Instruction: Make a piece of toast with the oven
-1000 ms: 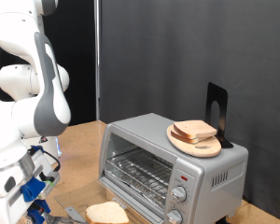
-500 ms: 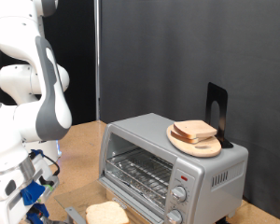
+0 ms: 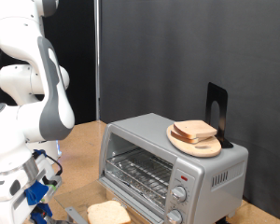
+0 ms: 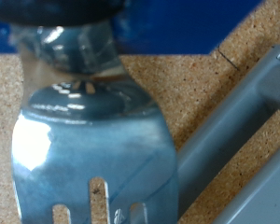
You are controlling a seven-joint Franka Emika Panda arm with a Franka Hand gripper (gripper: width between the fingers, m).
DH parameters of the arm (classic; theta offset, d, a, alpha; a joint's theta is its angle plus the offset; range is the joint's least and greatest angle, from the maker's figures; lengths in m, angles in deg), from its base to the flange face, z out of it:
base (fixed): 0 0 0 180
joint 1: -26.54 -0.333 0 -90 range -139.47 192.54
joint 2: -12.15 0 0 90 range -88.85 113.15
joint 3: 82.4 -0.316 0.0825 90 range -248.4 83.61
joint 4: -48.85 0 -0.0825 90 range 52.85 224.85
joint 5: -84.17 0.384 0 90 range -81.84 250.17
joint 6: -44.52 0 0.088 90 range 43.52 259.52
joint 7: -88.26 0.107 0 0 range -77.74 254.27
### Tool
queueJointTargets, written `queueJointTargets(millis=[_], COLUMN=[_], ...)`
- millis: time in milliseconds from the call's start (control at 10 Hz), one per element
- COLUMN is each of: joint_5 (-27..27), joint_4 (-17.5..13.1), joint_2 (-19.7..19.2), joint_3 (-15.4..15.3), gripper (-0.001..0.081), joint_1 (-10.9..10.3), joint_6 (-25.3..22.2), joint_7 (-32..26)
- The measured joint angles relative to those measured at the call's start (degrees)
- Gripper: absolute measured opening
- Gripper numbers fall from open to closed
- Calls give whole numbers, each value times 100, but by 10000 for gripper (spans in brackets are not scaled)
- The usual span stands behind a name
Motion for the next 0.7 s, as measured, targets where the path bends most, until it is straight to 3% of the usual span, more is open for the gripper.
queueJointTargets(millis=[700], joint_5=[-291], joint_4=[100], joint_2=[223], joint_3=[128], gripper=[393], joint_1=[100], joint_6=[-208], joint_7=[-333])
